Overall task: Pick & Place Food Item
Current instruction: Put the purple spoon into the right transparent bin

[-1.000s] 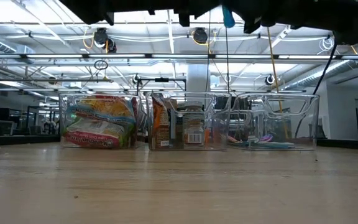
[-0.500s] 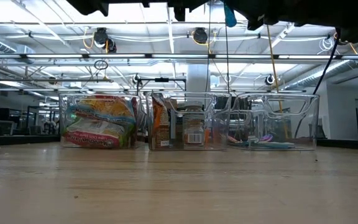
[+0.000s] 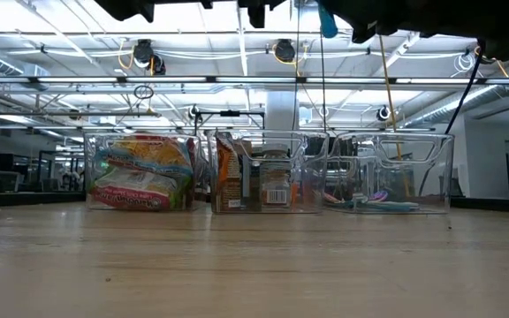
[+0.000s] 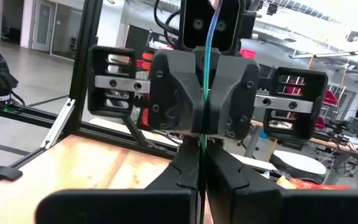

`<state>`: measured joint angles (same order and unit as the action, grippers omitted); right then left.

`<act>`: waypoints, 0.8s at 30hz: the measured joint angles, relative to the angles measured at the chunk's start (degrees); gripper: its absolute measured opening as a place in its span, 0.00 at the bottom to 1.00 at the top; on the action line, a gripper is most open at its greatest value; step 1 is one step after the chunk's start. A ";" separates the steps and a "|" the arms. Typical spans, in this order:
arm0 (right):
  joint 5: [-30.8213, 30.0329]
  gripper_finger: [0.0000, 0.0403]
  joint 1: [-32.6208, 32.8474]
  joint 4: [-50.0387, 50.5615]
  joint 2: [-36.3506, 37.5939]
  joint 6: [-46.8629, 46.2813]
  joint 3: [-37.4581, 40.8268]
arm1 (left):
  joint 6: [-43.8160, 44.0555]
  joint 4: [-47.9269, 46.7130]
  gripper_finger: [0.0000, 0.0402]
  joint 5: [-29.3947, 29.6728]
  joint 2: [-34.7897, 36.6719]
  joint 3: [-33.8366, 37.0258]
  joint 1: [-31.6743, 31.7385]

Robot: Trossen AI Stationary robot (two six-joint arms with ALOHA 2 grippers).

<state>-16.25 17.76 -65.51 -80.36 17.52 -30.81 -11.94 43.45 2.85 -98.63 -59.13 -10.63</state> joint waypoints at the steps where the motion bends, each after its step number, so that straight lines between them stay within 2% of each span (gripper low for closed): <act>1: 0.00 0.00 0.00 0.03 0.00 -0.03 0.00 | 0.62 -0.03 0.03 0.14 0.00 0.00 0.00; 4: -0.91 0.02 0.00 1.02 0.02 -0.67 0.00 | 2.74 -1.43 0.02 1.85 0.39 0.00 -0.06; 6: -4.05 0.05 0.00 3.55 0.86 -2.55 0.00 | 3.68 -4.76 0.02 2.67 1.52 0.00 0.07; 10: -11.09 0.13 -0.77 16.01 5.89 -5.17 0.00 | 5.96 -12.71 0.01 6.30 4.46 0.02 0.79; 13: -16.08 0.21 -1.87 25.21 10.86 -7.56 0.07 | 6.94 -15.42 0.01 5.43 4.87 0.00 1.40; 16: -15.63 0.31 -2.91 30.51 16.12 -8.91 -0.35 | 8.96 -15.51 0.01 5.59 3.07 0.03 2.63; 20: -15.47 0.45 -3.62 47.79 21.72 -12.73 -9.27 | 11.42 -16.26 0.01 5.60 -0.52 0.40 3.71; 24: -15.07 0.57 -3.42 71.63 21.07 -19.51 -24.65 | 12.54 -12.09 0.01 2.89 -2.58 0.42 4.81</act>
<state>-31.32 14.34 6.12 -59.28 -1.99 -55.45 0.60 31.36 5.73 -101.21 -58.71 -5.83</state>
